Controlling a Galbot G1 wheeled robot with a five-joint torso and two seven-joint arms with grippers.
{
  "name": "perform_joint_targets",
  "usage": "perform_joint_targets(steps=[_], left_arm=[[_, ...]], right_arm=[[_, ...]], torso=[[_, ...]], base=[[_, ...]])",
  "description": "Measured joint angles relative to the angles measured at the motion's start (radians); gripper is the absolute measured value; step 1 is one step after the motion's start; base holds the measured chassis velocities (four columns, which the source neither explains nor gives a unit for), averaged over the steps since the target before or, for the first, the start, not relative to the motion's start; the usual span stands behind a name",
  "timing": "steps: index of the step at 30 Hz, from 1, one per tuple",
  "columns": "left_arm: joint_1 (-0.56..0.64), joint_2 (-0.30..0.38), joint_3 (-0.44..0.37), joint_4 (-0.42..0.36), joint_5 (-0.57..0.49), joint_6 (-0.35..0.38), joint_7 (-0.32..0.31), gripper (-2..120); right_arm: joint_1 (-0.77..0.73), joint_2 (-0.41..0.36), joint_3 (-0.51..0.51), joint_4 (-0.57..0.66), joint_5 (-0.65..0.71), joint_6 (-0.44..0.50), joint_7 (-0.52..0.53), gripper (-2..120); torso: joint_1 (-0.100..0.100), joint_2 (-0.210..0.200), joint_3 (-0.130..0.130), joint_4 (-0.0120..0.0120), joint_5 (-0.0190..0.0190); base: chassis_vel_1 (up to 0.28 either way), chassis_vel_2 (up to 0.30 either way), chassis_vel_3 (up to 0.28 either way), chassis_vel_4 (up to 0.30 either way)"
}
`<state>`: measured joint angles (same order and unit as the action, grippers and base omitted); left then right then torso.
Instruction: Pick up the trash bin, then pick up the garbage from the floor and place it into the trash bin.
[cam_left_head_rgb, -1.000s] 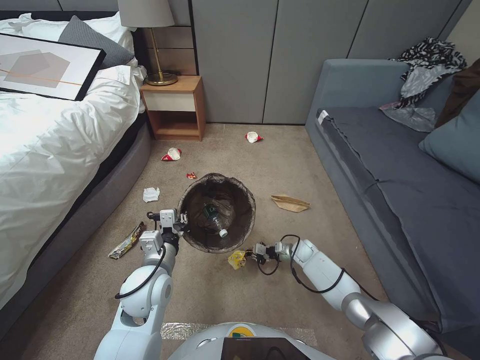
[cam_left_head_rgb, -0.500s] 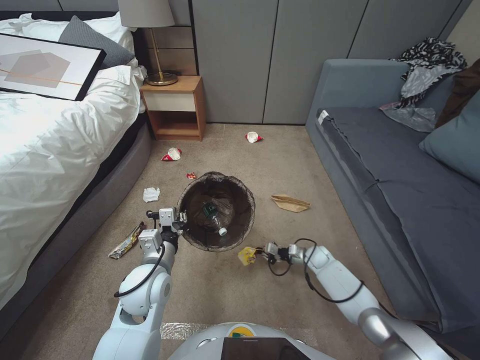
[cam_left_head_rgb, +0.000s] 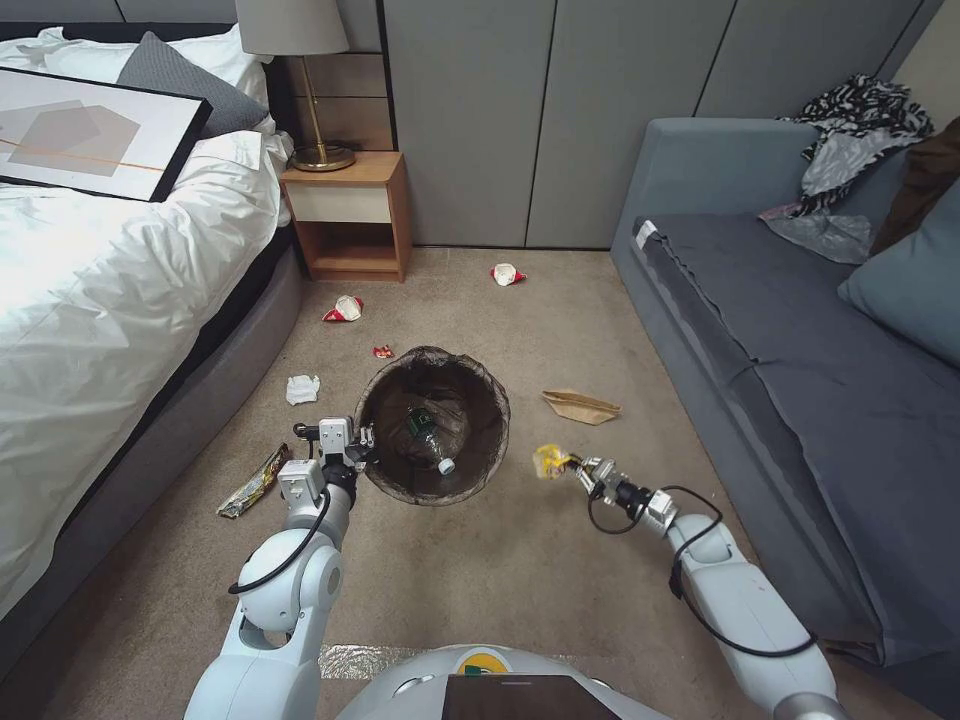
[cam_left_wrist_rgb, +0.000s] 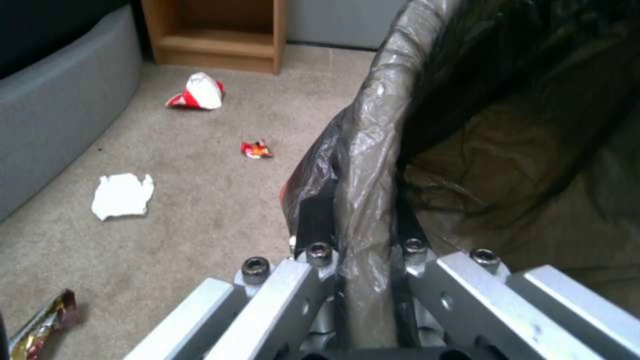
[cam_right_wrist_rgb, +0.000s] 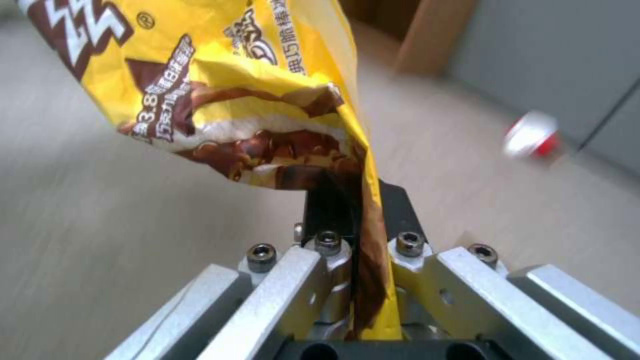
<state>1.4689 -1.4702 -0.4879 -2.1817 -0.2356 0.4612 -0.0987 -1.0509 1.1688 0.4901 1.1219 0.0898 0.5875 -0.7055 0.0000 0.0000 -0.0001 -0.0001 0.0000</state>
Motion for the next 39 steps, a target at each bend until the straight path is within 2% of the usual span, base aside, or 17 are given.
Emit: perform_joint_targets(steps=[2, 3, 6, 8, 9, 11, 12, 14, 16, 18, 19, 22, 24, 27, 37, 39], left_arm=[[0.002, 0.003, 0.005, 0.006, 0.0, 0.0, -0.001, 0], [0.002, 0.003, 0.005, 0.006, 0.0, 0.0, -0.001, 0], [0.004, 0.006, 0.014, 0.011, 0.002, 0.001, -0.001, 0], [0.005, 0.007, 0.016, 0.013, 0.003, 0.001, -0.001, 0], [0.006, 0.007, 0.018, 0.016, 0.004, 0.001, -0.002, 0], [0.008, 0.008, 0.021, 0.018, 0.006, 0.001, -0.002, 0], [0.008, 0.008, 0.021, 0.018, 0.006, 0.001, -0.002, 0], [0.009, 0.008, 0.025, 0.018, 0.007, 0.002, -0.002, 0], [0.01, 0.008, 0.026, 0.018, 0.007, 0.002, -0.002, 0], [0.011, 0.008, 0.031, 0.021, 0.009, 0.003, -0.001, 0], [0.011, 0.008, 0.031, 0.021, 0.009, 0.003, -0.001, 0], [0.015, 0.007, 0.036, 0.022, 0.016, 0.003, 0.0, 0], [0.015, 0.006, 0.037, 0.022, 0.016, 0.003, 0.001, 0], [0.015, 0.004, 0.039, 0.022, 0.019, 0.003, 0.002, 0], [0.015, 0.002, 0.041, 0.022, 0.021, 0.003, 0.003, 0], [0.015, -0.002, 0.046, 0.022, 0.026, 0.003, 0.003, 0]], right_arm=[[-0.045, 0.008, 0.035, 0.115, 0.06, -0.007, 0.025, 0], [-0.045, 0.008, 0.035, 0.115, 0.06, -0.007, 0.025, 0], [-0.085, 0.012, 0.068, 0.262, 0.113, -0.013, 0.051, 0], [-0.095, 0.013, 0.073, 0.302, 0.129, -0.019, 0.06, 0], [-0.11, 0.013, 0.075, 0.371, 0.153, -0.026, 0.073, 0], [-0.126, 0.01, 0.071, 0.475, 0.183, -0.042, 0.093, 0], [-0.126, 0.01, 0.071, 0.475, 0.183, -0.042, 0.093, 0], [-0.138, 0.006, 0.044, 0.582, 0.201, -0.062, 0.113, 0], [-0.14, 0.005, 0.031, 0.614, 0.204, -0.069, 0.12, 0], [-0.14, 0.001, -0.035, 0.719, 0.206, -0.099, 0.16, 0], [-0.14, 0.001, -0.035, 0.719, 0.206, -0.099, 0.16, 0], [-0.121, -0.019, -0.138, 0.795, 0.203, -0.139, 0.208, 0], [-0.118, -0.022, -0.152, 0.802, 0.201, -0.144, 0.213, 0], [-0.098, -0.058, -0.277, 0.841, 0.173, -0.179, 0.257, 0], [-0.088, -0.069, -0.347, 0.844, 0.149, -0.191, 0.272, 0], [-0.077, -0.065, -0.395, 0.824, 0.123, -0.194, 0.276, 0]], torso=[[0.0, 0.0, 0.0, 0.0003, 0.0], [0.0, 0.0, 0.0, 0.0003, 0.0], [0.0, 0.0, 0.0, 0.0002, -0.0006], [0.0, 0.0, 0.0, 0.0004, -0.0006], [0.0, 0.0, 0.0, -0.0003, 0.0006], [0.0, 0.0, 0.0, 0.0, -0.0005], [0.0, 0.0, 0.0, 0.0, -0.0005], [0.0, 0.0, 0.0, 0.0001, -0.0002], [0.0, 0.0, 0.0, 0.0002, -0.0003], [0.0, 0.0, 0.0, 0.0002, -0.0003], [0.0, 0.0, 0.0, 0.0002, -0.0003], [0.0, 0.0, 0.0, 0.0003, -0.0002], [0.0, 0.0, 0.0, 0.0003, -0.0002], [0.0, 0.0, 0.0, 0.0002, -0.0002], [0.0, 0.0, 0.0, 0.0001, -0.0001], [0.0, 0.0, 0.0, 0.0002, -0.0001]], base=[[0.0, 0.0, 0.0, 0.0], [0.0, 0.0, 0.0, 0.0], [0.0, 0.0, 0.0, 0.0], [0.0, 0.0, 0.0, 0.0], [0.0, 0.0, 0.0, 0.0], [0.0, 0.0, 0.0, 0.0], [0.0, 0.0, 0.0, 0.0], [0.0, 0.0, 0.0, 0.0], [0.0, 0.0, 0.0, 0.0], [0.0, 0.0, 0.0, 0.0], [0.0, 0.0, 0.0, 0.0], [0.0, 0.0, 0.0, 0.0], [0.0, 0.0, 0.0, 0.0], [0.0, 0.0, 0.0, 0.0], [0.0, 0.0, 0.0, 0.0], [0.0, 0.0, 0.0, 0.0]])
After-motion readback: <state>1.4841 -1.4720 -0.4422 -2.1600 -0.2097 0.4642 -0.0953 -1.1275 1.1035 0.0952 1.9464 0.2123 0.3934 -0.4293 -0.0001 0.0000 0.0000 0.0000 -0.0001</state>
